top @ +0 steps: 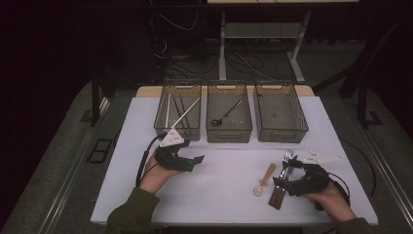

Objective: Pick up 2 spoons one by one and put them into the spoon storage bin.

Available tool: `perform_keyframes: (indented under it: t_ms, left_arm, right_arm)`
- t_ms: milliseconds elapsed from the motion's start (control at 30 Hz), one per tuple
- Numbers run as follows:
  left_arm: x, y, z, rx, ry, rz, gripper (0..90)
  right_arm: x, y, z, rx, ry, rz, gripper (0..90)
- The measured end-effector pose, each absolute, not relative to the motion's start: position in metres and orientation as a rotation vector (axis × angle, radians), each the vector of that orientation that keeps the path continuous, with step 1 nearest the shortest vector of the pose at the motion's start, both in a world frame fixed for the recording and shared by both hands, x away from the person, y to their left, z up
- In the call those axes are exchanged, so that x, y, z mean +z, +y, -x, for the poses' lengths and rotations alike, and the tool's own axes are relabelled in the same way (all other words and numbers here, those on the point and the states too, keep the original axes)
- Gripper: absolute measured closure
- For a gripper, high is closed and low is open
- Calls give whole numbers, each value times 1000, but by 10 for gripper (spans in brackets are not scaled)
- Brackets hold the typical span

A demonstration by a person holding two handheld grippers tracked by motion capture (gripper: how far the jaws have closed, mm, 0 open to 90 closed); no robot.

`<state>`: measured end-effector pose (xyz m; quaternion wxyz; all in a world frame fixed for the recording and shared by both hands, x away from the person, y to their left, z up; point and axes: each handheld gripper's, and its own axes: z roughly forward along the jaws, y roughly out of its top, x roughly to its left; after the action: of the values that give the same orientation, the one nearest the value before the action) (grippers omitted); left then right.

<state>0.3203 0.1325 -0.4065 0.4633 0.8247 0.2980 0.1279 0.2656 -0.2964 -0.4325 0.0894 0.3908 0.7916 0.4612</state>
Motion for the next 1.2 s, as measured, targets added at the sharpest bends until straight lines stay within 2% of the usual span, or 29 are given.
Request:
perform_keyframes:
  t_ms: [133, 200, 233, 367, 633, 767, 833, 1200]
  left_arm:
    - [-412, 140, -309, 306, 727, -2026, 165]
    - [-414, 143, -304, 295, 721, -2035, 152]
    - [-416, 145, -301, 292, 712, -2039, 145]
    - [-423, 149, -291, 281, 693, -2033, 123]
    - [-438, 155, -274, 216, 678, -2048, 4]
    - [-440, 158, -269, 210, 692, -2035, 0]
    - [-440, 159, -268, 207, 691, -2040, 0]
    - [-442, 155, -267, 174, 678, -2053, 0]
  right_arm:
    - [-429, -295, -264, 1365, 2389, -1163, 53]
    - [-428, -293, -262, 1355, 2409, -1149, 161]
    - [-428, -293, -262, 1355, 2422, -1138, 172]
    - [-428, -287, -260, 1341, 2472, -1114, 319]
    - [-431, -276, -258, 1347, 2559, -1042, 617]
    - [-430, -269, -258, 1324, 2596, -991, 830]
    - [-431, -265, -257, 1307, 2620, -971, 891]
    - [-441, -249, -263, 1143, 2659, -901, 900]
